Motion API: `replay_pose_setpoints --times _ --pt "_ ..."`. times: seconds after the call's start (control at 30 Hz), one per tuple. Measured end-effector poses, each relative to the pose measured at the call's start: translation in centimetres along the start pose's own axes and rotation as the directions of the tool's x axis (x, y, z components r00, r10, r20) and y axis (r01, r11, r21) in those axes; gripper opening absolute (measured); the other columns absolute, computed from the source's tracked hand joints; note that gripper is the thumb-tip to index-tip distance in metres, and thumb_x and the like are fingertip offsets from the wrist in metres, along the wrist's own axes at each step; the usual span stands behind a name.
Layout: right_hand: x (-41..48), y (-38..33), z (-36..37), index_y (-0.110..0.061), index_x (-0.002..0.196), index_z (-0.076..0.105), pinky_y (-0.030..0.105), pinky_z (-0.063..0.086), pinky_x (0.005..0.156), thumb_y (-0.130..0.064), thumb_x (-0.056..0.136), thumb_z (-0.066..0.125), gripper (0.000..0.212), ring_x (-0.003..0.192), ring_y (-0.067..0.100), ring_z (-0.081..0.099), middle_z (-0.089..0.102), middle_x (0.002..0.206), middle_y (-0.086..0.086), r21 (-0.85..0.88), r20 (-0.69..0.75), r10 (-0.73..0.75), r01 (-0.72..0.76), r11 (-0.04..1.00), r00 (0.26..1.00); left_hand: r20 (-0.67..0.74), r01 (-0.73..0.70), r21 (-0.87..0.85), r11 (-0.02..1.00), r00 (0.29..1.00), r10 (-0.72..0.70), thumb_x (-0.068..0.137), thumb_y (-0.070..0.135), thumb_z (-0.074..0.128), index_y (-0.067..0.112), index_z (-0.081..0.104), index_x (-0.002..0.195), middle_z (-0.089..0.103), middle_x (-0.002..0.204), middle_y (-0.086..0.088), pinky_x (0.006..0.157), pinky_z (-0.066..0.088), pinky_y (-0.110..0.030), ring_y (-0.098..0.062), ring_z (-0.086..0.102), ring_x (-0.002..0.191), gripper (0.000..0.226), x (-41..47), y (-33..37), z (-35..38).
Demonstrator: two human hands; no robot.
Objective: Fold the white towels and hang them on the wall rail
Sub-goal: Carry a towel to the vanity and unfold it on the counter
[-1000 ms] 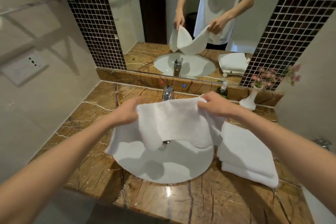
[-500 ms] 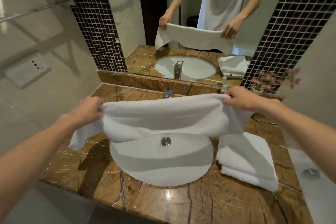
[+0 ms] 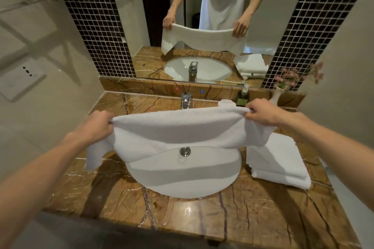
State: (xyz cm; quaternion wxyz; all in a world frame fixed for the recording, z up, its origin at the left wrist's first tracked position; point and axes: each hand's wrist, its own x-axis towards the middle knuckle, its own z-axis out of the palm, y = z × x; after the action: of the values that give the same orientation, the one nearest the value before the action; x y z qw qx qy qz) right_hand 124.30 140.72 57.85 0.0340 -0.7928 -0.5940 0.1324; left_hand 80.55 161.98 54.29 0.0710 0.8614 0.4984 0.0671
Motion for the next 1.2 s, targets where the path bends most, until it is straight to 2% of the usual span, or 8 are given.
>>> replay_pose_setpoints --times 0.17,0.3,0.47,0.57,0.7,0.87,1.03,1.2 --pt "-2.9 -2.8 1.7 -0.009 0.062 0.047 0.036 0.036 0.054 -0.014 0.083 0.057 0.024 0.059 0.023 0.048 0.053 0.063 0.009 -0.044 -0.035 0.087 -0.088 0.995 0.996 0.004 -0.103 -0.083 0.991 0.995 0.103 0.081 0.019 0.054 0.017 0.046 0.054 0.053 0.053 -0.007 0.054 0.044 -0.035 -0.028 0.052 0.054 0.028 0.3 -2.3 0.5" --pt "-5.8 -5.3 2.6 -0.007 0.066 0.054 0.035 0.041 0.050 -0.014 0.080 0.061 0.018 0.058 0.026 0.056 0.059 0.062 0.012 -0.047 -0.086 0.199 -0.203 0.978 0.976 0.054 -0.275 -0.114 0.955 0.958 0.283 0.080 0.035 0.064 0.017 0.061 0.072 0.060 0.067 -0.003 0.056 0.043 -0.033 -0.021 0.056 0.064 0.020 0.2 -3.9 0.2" --pt "-9.3 -7.5 3.3 -0.014 0.060 0.041 0.032 0.030 0.050 -0.017 0.077 0.065 0.030 0.057 0.024 0.049 0.052 0.059 0.007 -0.071 -0.096 0.320 -0.327 0.942 0.942 0.186 -0.425 -0.139 0.894 0.876 0.445 0.067 0.039 0.082 0.017 0.059 0.084 0.058 0.080 0.002 0.061 0.043 -0.035 -0.018 0.054 0.072 0.036 0.8 -5.7 -0.1" --pt "-10.6 -8.2 4.0 -0.015 0.061 0.045 0.032 0.035 0.051 -0.017 0.077 0.066 0.027 0.061 0.023 0.052 0.054 0.062 0.004 -0.100 -0.127 0.364 -0.377 0.921 0.923 0.245 -0.441 -0.067 0.895 0.862 0.443 0.068 0.027 0.083 0.021 0.055 0.074 0.056 0.077 0.003 0.059 0.033 -0.028 -0.017 0.052 0.075 0.029 1.0 -5.8 -0.2" --pt "-11.5 -8.8 5.6 -0.019 0.072 0.047 0.035 0.045 0.056 -0.017 0.079 0.064 0.018 0.070 0.027 0.056 0.059 0.074 0.004 -0.188 -0.194 0.371 -0.406 0.894 0.908 0.190 -0.429 0.075 0.900 0.892 0.410 0.077 0.011 0.072 0.016 0.066 0.087 0.062 0.088 -0.001 0.065 0.038 -0.025 -0.016 0.055 0.079 0.012 0.6 -5.6 0.1" --pt "-11.6 -8.8 8.1 -0.012 0.079 0.055 0.032 0.028 0.058 -0.007 0.078 0.059 0.006 0.080 0.034 0.057 0.063 0.084 0.012 -0.234 -0.341 0.285 -0.375 0.897 0.896 0.062 -0.404 0.177 0.897 0.914 0.400 0.082 -0.007 0.055 0.007 0.063 0.102 0.053 0.100 -0.010 0.070 0.031 -0.028 -0.019 0.039 0.086 0.026 -1.1 -6.4 1.2" --pt "-11.2 -8.0 10.8 -0.006 0.091 0.060 0.038 0.040 0.064 -0.003 0.078 0.062 0.013 0.081 0.036 0.052 0.055 0.089 0.017 -0.251 -0.360 0.304 -0.405 0.879 0.882 0.035 -0.366 0.215 0.905 0.929 0.368 0.086 0.006 0.057 0.002 0.059 0.115 0.051 0.106 -0.014 0.071 0.026 -0.027 -0.017 0.028 0.088 0.030 -2.7 -6.8 3.0" --pt "-10.8 -8.0 13.0 -0.008 0.088 0.054 0.036 0.042 0.057 -0.002 0.075 0.067 0.019 0.072 0.028 0.046 0.051 0.085 0.014 -0.366 -0.327 0.332 -0.443 0.818 0.885 0.045 -0.377 0.305 0.875 0.923 0.382 0.077 0.015 0.070 0.010 0.067 0.102 0.048 0.093 -0.009 0.068 0.029 -0.031 -0.018 0.031 0.084 0.026 -2.2 -7.1 5.2"
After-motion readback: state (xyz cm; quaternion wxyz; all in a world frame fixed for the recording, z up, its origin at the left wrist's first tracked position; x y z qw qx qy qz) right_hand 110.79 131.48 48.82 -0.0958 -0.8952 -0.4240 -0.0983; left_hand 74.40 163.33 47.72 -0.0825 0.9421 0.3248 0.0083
